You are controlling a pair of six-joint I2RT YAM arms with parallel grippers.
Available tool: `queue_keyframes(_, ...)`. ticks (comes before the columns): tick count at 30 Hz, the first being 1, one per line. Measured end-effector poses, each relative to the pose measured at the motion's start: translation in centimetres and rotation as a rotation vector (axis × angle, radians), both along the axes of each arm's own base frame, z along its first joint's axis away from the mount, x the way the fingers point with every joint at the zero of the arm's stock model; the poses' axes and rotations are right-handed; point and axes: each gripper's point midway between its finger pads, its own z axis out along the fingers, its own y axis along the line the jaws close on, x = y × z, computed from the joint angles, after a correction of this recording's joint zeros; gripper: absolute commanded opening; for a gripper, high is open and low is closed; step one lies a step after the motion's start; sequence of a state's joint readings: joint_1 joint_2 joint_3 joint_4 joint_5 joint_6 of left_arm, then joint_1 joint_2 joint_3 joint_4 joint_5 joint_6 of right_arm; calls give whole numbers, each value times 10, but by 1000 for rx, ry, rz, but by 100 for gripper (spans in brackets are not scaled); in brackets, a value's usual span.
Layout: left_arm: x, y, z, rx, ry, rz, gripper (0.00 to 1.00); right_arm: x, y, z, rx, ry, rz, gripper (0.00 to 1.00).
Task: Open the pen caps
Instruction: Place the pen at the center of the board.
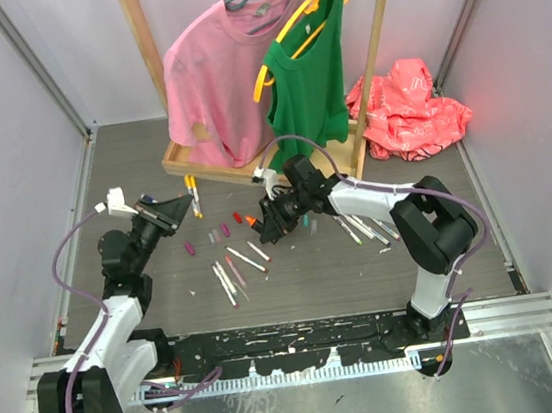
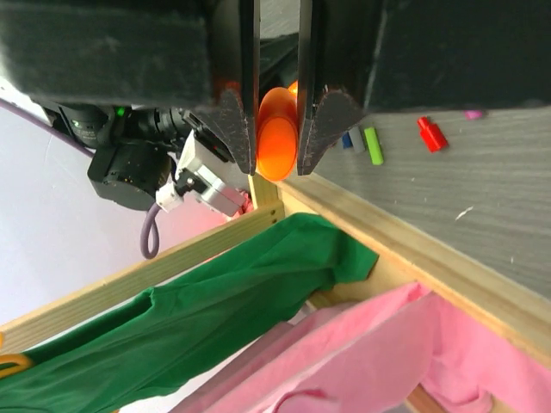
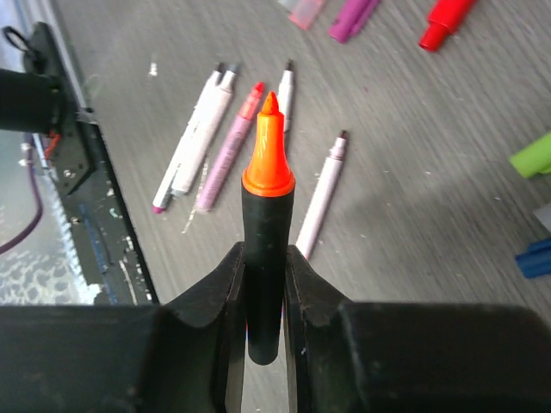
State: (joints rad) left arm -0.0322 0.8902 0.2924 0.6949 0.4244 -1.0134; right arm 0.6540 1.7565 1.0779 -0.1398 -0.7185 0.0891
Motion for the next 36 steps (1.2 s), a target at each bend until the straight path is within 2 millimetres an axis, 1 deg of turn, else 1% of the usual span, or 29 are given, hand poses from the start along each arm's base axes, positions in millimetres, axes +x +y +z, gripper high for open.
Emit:
queue_keyframes(2, -2, -1, -8, -4, 26, -9, 0, 4, -2, -8, -36, -3, -14, 9)
queue_keyframes(7, -6, -4, -17, -15, 51, -27, 0, 14, -6, -36, -130, 12, -37, 11)
queue_keyframes(10, -9, -4, -23, -17, 64, -30, 0, 13, -9, -52, -181, 29, -44, 12)
queue_keyframes(15, -11, -4, -25, -17, 65, -31, 0, 10, -12, -66, -242, 53, -49, 14)
queue_keyframes(22, -12, -5, -24, -16, 60, -38, 0, 13, -14, -65, -276, 60, -62, 18)
queue_keyframes(29, -15, -7, -18, -16, 42, -49, 0, 11, -23, -69, -305, 86, -72, 20)
queue_keyframes(32, -16, -8, -18, -18, 42, -54, 0, 11, -23, -69, -301, 91, -71, 23)
queue_keyframes(36, -17, -9, -19, -20, 44, -60, 0, 11, -23, -69, -300, 92, -70, 24)
